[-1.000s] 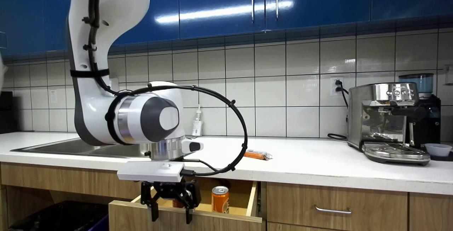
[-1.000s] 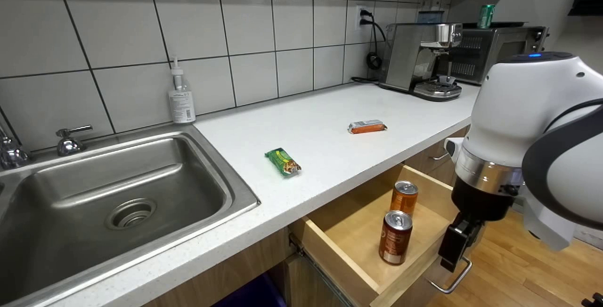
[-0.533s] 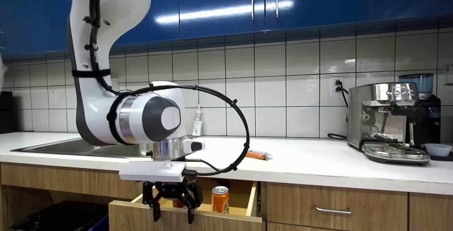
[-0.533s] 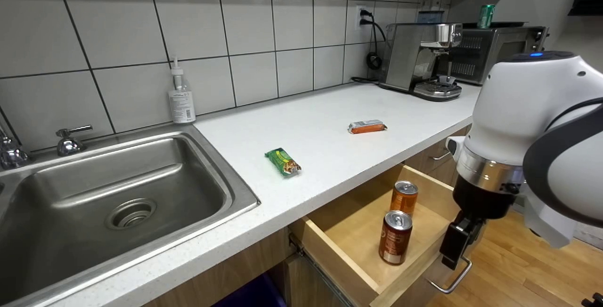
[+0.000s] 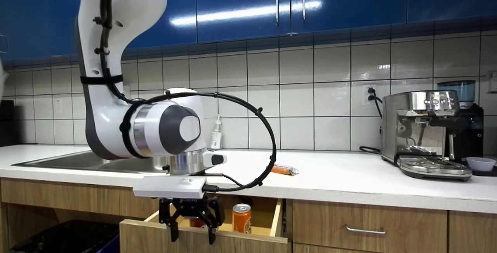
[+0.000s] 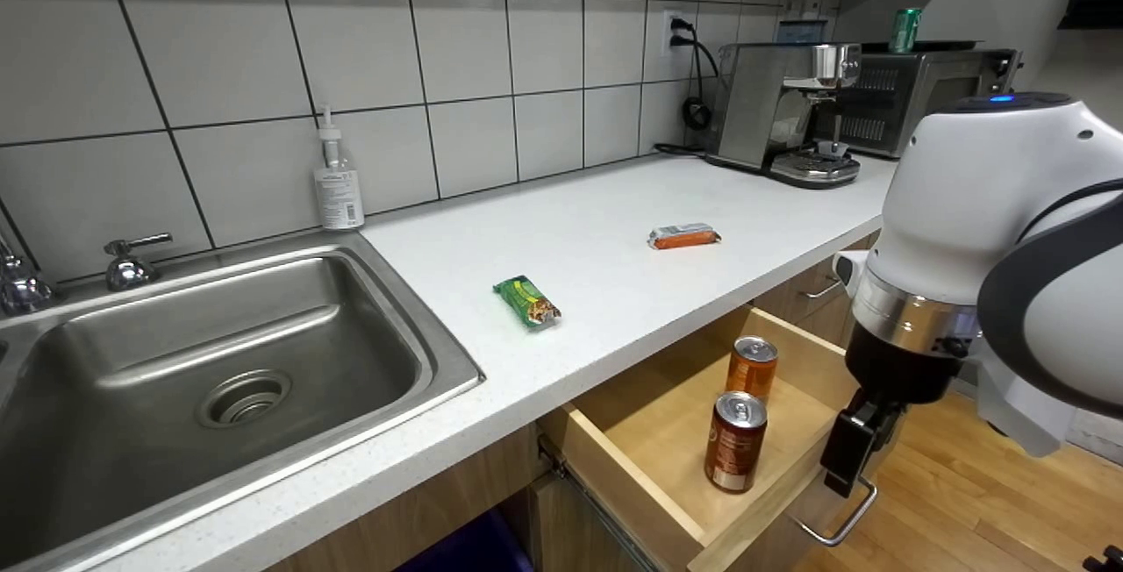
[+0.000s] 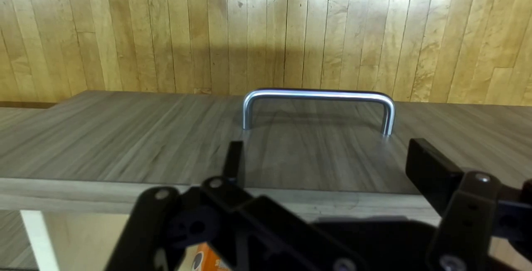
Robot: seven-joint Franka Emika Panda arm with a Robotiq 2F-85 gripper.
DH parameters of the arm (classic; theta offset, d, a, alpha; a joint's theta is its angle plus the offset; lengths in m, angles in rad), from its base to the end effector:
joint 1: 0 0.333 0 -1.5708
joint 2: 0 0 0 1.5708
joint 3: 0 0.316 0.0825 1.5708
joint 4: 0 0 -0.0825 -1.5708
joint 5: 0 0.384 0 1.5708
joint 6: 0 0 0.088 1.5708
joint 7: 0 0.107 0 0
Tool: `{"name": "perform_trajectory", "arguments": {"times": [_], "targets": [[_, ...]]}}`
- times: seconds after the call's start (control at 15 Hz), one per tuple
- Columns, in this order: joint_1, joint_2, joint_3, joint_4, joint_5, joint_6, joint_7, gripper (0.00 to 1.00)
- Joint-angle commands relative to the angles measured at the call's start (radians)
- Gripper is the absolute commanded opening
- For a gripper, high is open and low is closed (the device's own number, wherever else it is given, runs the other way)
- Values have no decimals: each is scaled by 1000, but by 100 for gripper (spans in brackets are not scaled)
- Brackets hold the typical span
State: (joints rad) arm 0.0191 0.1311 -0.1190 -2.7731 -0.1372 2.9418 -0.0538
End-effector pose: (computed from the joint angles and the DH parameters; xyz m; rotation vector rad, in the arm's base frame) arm 0.3839 -0.0316 0.1781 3.0901 0.1379 0.0523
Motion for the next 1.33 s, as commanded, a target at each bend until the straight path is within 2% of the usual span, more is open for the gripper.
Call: {"name": "perform_trajectory", "arguments": {"times": [0.0,1.27], "targets": [[-16,-1,14,1,-7,-3,5,100],[-29,6,16,21,14,26,3,100]]}}
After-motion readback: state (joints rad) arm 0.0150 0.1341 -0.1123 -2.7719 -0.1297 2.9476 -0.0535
